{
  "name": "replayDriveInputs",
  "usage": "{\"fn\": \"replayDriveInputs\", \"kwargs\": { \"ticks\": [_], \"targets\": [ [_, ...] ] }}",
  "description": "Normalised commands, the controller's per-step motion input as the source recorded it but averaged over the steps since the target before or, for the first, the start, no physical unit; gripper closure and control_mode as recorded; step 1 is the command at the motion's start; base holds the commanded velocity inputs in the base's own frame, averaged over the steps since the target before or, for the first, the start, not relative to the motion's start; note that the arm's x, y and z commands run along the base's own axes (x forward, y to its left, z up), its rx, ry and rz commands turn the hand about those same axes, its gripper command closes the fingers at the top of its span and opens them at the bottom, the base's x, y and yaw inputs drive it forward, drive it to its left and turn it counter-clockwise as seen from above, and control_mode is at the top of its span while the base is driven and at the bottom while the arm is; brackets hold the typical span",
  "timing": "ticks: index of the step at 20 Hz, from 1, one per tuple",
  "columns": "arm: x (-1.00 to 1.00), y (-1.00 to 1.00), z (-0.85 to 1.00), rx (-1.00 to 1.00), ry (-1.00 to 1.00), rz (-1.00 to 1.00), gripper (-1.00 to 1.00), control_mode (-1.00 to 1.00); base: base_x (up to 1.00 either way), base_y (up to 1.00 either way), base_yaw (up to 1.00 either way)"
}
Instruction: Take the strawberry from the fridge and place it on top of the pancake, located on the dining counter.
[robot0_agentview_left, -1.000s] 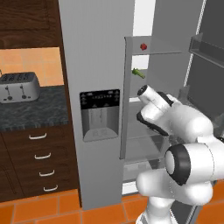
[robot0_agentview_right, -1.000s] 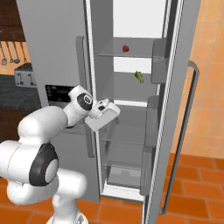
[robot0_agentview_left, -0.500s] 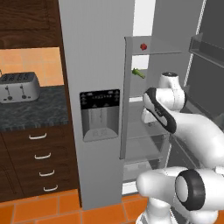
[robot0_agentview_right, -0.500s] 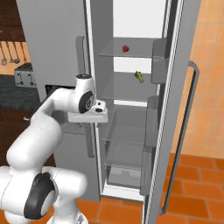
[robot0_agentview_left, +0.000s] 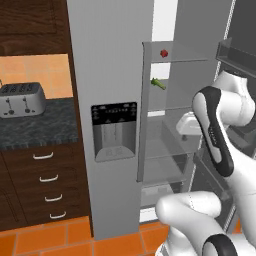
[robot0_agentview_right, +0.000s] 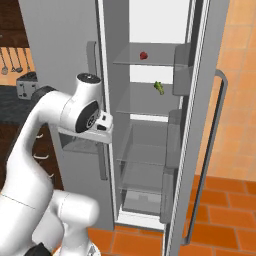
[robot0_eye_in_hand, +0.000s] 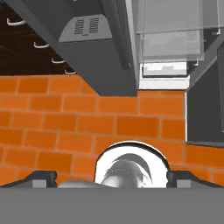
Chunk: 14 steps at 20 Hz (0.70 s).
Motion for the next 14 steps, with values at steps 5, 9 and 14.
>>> {"fn": "replayDriveInputs", "kwargs": {
  "ticks": [5, 9, 14],
  "targets": [
    [-0.89, 0.20, 0.24, -0.29, -0.08, -0.18, -1.00, -1.00, 0.00, 0.00, 0.00],
    [-0.07, 0.00, -0.44, -0.07, -0.06, -0.01, -1.00, -1.00, 0.00, 0.00, 0.00],
    [0.00, 0.00, -0.32, -0.06, -0.09, 0.00, -1.00, -1.00, 0.00, 0.00, 0.00]
  ]
}}
